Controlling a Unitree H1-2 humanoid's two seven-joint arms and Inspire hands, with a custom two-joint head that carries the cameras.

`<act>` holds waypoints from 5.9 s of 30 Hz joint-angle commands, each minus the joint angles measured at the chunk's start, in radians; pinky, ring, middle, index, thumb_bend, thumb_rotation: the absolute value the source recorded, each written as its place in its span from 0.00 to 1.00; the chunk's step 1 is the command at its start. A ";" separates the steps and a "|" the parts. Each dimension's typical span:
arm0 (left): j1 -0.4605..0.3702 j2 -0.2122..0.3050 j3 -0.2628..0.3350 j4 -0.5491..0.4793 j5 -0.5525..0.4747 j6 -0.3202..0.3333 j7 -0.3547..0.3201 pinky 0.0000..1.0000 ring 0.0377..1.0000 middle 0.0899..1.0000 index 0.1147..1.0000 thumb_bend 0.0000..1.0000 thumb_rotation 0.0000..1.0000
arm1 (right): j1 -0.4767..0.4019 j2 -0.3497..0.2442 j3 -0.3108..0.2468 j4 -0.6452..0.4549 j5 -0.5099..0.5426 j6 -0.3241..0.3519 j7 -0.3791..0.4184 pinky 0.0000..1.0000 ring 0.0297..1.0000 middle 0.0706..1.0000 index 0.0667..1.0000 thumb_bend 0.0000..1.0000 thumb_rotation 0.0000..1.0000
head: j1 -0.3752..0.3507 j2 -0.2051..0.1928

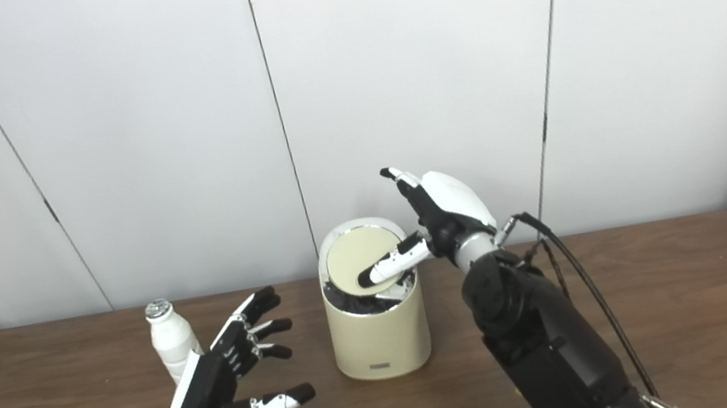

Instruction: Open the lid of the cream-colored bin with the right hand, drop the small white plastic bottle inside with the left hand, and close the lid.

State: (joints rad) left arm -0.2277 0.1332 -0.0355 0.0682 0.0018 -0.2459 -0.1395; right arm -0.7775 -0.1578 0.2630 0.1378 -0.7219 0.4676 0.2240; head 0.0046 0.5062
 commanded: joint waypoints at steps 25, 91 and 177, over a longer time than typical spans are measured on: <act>-0.034 0.000 -0.001 -0.046 -0.012 -0.008 -0.003 0.65 0.79 0.90 0.91 0.76 0.04 | -0.059 -0.026 0.024 -0.093 -0.334 0.001 0.328 0.59 0.81 0.95 0.89 0.96 0.10 | 0.004 0.021; -0.031 0.002 -0.001 -0.048 -0.013 -0.007 -0.017 0.65 0.79 0.90 0.91 0.76 0.06 | 0.183 0.072 -0.353 -0.370 0.201 -0.036 0.016 0.65 0.81 0.85 0.86 0.71 0.42 | 0.001 0.031; -0.148 0.206 0.228 -0.064 0.180 0.155 0.163 0.88 0.94 0.94 0.96 0.91 0.12 | 0.498 0.034 -0.266 -0.440 0.512 -0.284 -0.198 0.79 0.85 0.92 0.92 0.70 0.00 | 0.337 -0.061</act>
State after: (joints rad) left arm -0.3320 0.3125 0.1910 0.0100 0.1842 -0.0828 0.0188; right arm -0.2526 -0.1167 0.0009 -0.2699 -0.2085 0.2079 0.0330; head 0.3405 0.4449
